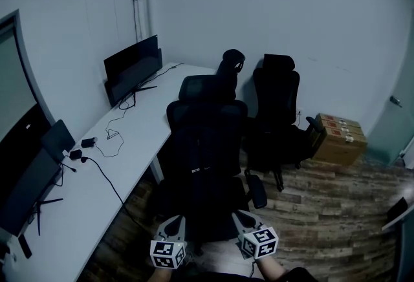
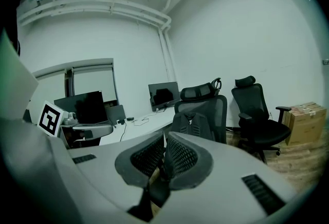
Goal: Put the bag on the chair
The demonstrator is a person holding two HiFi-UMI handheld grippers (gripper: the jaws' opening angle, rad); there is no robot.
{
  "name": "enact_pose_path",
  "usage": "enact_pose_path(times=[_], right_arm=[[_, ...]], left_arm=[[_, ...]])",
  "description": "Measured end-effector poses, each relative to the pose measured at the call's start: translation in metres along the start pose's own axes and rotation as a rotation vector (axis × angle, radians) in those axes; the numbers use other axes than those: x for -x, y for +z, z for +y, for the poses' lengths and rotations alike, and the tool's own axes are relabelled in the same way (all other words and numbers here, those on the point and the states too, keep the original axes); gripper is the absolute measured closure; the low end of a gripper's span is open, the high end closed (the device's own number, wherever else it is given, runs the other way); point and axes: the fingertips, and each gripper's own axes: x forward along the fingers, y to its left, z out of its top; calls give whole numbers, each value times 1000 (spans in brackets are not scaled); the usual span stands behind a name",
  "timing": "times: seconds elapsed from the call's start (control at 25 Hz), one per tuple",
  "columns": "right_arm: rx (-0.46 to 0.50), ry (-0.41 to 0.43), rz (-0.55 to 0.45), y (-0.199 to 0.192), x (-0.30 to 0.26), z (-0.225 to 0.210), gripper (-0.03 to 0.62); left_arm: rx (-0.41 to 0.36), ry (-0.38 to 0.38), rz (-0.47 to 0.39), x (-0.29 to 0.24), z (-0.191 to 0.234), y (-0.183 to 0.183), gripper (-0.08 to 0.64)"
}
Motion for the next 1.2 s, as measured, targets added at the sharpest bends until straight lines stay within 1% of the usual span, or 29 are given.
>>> enact_pose_path(times=[0.24,0.52,0.92,1.2], right_arm=[[-3,-8,-5,-14,38,2,534],[0,-21,-15,-25,66,10,537],[1,-38,-32,-30,85,10,540],[-11,-42,-30,-33,87,9,540]], left_arm=[[4,-8,-8,24,-29,-11,540],[10,-17,-20,48,-48,-22,540],[14,-23,-22,62,-64,-30,540],[30,-22,-17,62,-64,-32,540]])
